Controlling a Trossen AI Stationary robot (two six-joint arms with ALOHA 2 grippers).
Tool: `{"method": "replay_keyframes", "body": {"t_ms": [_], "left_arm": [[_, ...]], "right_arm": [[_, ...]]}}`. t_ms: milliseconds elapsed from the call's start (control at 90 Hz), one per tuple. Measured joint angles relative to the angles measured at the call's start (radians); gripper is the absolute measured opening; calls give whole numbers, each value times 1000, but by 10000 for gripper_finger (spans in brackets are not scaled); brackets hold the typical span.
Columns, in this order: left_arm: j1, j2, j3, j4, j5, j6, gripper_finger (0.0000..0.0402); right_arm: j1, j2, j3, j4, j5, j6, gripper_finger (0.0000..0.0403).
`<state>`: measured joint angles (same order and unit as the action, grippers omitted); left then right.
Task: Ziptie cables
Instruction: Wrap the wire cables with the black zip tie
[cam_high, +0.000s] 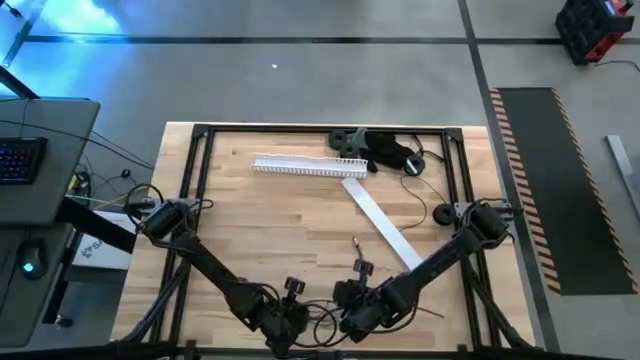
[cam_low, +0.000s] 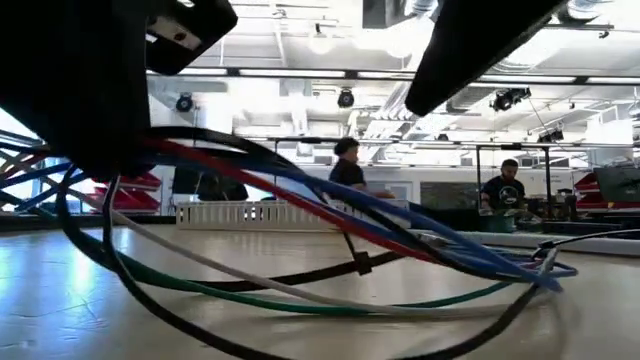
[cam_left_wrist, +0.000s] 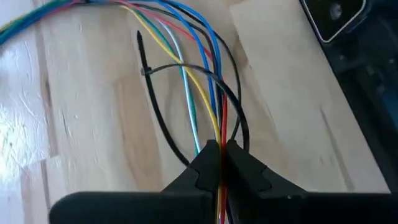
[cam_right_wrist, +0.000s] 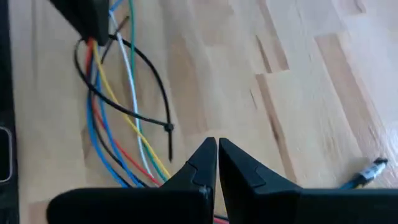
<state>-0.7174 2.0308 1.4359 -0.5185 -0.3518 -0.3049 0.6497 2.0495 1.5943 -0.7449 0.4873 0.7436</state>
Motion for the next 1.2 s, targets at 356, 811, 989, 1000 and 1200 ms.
{"method": "replay_keyframes", "body": {"t_ms": [356,811,989,1000,1200], "left_arm": [[-3,3,0,4,8,-8,0],[-4,11,-1,17,8,-8,0],[-4,11,-1,21,5,-8,0],[-4,11,-1,21,5,-8,0],[-7,11,-1,19,-19,-8,0]], "right_arm": [[-25,0,-215,355,-103,-116,57],[-54,0,-366,653,-254,-139,127],[-61,25,-367,647,-233,-119,76],[-61,25,-367,648,-233,-118,71],[-56,32,-359,632,-164,-115,5]]}}
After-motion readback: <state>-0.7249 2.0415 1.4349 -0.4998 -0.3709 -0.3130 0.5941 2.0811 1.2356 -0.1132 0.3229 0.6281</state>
